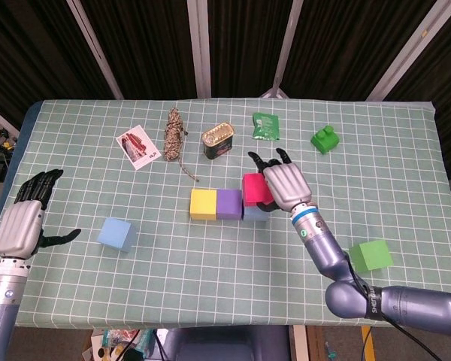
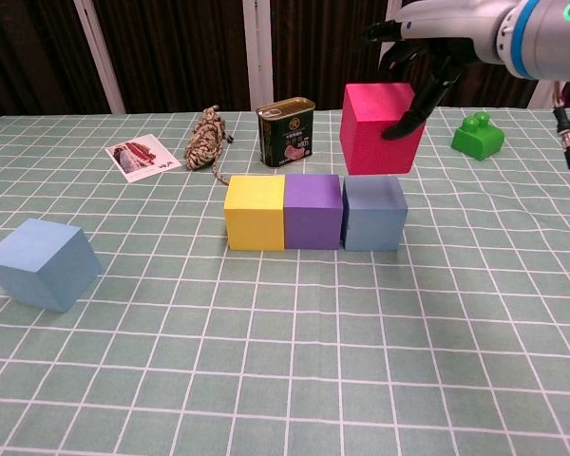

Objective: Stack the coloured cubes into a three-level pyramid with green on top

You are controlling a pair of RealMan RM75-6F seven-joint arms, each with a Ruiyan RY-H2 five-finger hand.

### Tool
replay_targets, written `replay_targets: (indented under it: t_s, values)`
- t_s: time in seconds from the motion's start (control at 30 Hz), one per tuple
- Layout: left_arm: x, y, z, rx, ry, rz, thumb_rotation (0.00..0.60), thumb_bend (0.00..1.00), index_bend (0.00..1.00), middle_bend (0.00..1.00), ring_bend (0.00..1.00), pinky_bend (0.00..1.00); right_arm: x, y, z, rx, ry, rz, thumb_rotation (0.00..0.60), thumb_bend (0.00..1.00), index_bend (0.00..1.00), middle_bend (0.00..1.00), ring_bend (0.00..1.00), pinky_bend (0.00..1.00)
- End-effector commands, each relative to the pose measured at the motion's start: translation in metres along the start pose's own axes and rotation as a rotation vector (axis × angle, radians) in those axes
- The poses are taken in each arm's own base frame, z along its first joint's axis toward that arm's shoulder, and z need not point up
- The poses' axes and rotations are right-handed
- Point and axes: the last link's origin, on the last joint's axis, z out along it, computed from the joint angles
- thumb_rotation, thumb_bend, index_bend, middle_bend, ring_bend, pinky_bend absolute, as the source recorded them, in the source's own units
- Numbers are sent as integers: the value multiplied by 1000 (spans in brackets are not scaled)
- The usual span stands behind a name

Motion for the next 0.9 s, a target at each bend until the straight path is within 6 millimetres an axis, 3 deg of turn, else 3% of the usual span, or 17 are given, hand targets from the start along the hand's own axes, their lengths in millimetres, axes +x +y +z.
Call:
replay_targets:
  t_s: [0.03, 0.37, 0.9]
  values:
    - [1, -2, 1, 8, -6, -10, 600, 102, 11, 48, 0, 55, -5, -16, 6, -20, -30, -6, 600, 260, 0, 453, 276, 0]
    - [3, -6, 4, 17, -28, -46, 600, 103, 16, 47, 0, 55, -10, -43, 15, -90, -79, -40, 600, 260, 0, 453, 276, 0]
    - [6, -4, 2, 2, -33, -69, 600, 103, 19, 47, 0, 55, -12, -55, 21, -179, -87, -34, 600, 260, 0, 462, 276, 0]
